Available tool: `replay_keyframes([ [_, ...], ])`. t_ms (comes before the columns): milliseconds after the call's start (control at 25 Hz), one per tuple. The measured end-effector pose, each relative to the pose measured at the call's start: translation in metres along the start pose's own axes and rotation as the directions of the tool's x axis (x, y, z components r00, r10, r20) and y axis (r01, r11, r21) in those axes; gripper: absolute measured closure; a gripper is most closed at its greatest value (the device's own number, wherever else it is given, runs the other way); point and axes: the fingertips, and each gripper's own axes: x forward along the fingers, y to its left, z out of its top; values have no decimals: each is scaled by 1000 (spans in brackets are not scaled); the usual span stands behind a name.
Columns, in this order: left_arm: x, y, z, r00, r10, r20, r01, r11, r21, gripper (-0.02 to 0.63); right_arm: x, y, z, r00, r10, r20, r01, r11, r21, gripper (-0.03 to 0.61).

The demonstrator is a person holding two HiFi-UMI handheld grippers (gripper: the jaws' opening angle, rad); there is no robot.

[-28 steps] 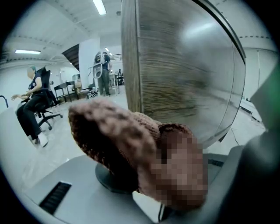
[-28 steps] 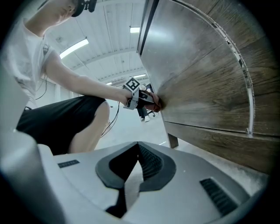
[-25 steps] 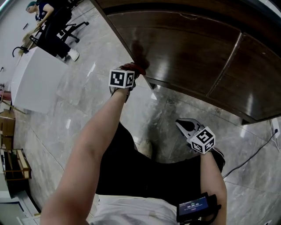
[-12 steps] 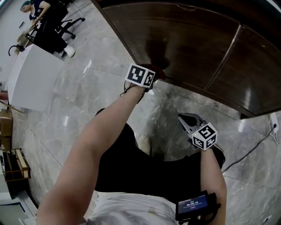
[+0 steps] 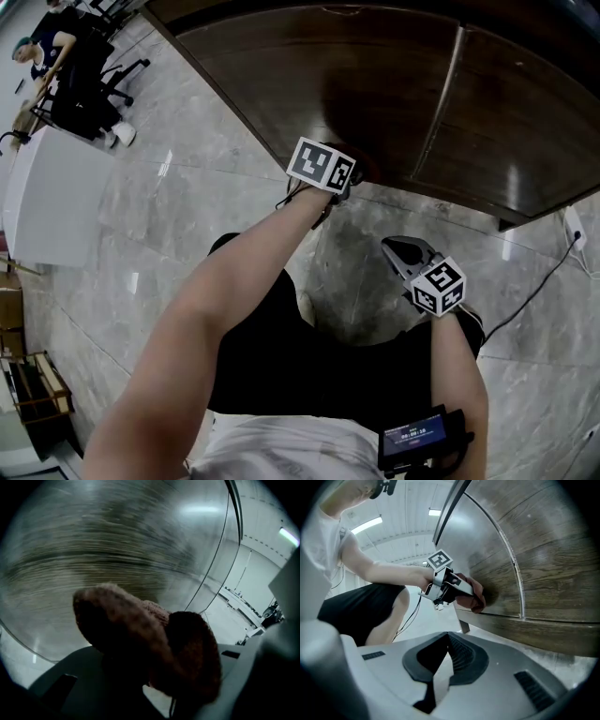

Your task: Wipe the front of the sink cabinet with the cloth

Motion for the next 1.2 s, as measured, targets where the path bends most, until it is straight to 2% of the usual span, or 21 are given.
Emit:
replay_keyframes([
  [200, 21, -44, 19, 991, -123, 49, 124, 992, -20, 491, -21, -8, -7, 998, -54, -6, 55, 998, 20, 566],
  [360, 47, -78, 27, 979, -194, 65, 193, 981, 21, 491, -29, -8, -11, 997, -75, -28, 75, 997, 2, 566],
  [480, 66, -91, 28, 962, -259, 92, 265, 963, -57, 491, -30, -9, -10, 996, -79, -31, 79, 997, -6, 566],
  [600, 78, -95, 25, 951, -292, 97, 302, 946, -114, 491, -35, -12, -7, 996, -88, -6, 88, 996, 27, 566],
  [760, 88, -91, 12, 960, -274, 63, 278, 956, -91, 491, -35, -15, -10, 996, -94, -6, 94, 994, 47, 566],
  [960, 85, -63, -4, 972, -234, 3, 234, 970, -63, 491, -26, -19, -16, 997, -76, -21, 77, 996, 51, 566],
  [1200, 61, 2, -29, 990, -137, -45, 131, 985, -112, 491, 4, -11, -1, 1000, -18, 9, 18, 998, 52, 566],
])
